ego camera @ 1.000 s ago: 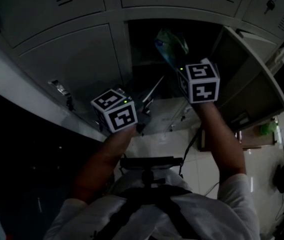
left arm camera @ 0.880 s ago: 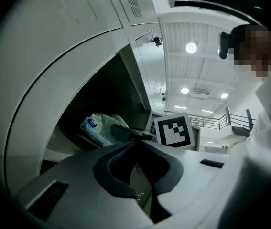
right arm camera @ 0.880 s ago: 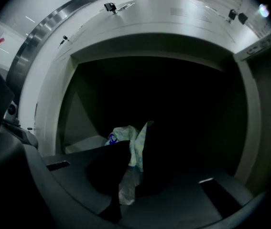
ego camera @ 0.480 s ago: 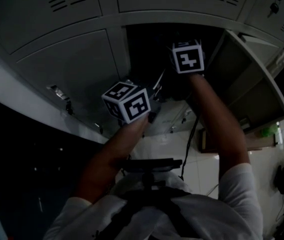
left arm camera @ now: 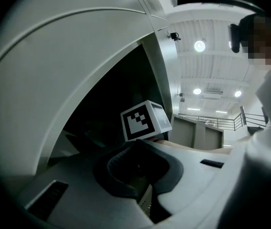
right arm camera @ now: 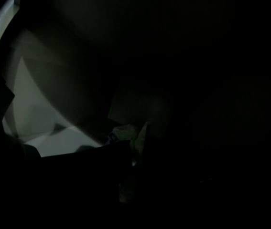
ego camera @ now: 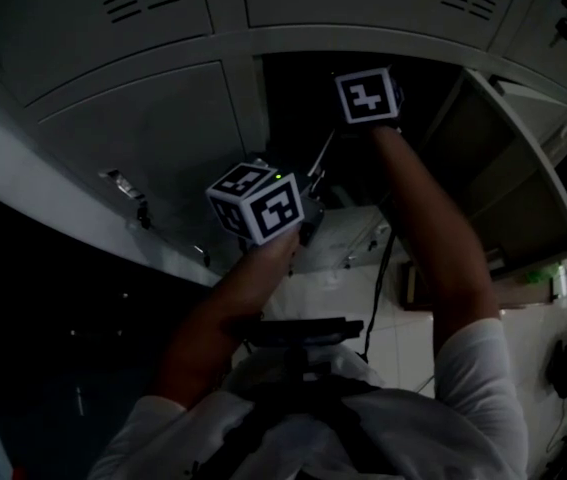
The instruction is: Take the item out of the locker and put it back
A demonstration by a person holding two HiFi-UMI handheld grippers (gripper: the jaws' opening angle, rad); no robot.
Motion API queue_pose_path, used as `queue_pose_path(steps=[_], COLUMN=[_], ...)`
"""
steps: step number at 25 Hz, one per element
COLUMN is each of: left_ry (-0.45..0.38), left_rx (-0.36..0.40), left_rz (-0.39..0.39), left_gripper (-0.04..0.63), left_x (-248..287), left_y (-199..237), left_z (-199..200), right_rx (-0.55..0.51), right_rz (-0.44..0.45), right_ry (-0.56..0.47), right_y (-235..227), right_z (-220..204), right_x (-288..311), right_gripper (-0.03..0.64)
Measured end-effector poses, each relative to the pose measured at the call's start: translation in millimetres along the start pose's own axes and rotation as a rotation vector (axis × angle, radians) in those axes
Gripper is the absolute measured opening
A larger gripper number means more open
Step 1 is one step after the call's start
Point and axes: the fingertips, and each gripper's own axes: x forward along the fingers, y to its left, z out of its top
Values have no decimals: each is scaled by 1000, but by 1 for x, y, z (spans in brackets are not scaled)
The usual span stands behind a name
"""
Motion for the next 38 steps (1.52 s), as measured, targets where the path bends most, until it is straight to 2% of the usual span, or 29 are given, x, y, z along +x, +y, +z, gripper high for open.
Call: queue_pose_path(steps=[6, 11, 15, 22, 27, 38], left_ry=[7, 17, 12, 17, 14, 9], left_rx=[-20, -39, -35, -41, -33, -32], left_rz=[-10, -21, -36, -47, -51, -60], left_gripper=[-6, -6, -6, -6, -6, -6], left_x=[-3, -7, -11, -20, -28, -43], left_y=[-4, -11, -18, -28, -36, -51], left_z=[-6, -10, -10, -15, -15, -21], right_rx=[14, 14, 30, 69, 115, 118], right_rz=[84, 71, 62, 77, 102, 108], right_ry=[33, 48, 28, 14, -42, -61], right_y=[17, 16, 15, 17, 24, 25], right_z=[1, -1, 3, 2, 8, -8], right_x=[9, 6, -2, -23, -50, -87], right_gripper=[21, 138, 177, 184, 184, 184])
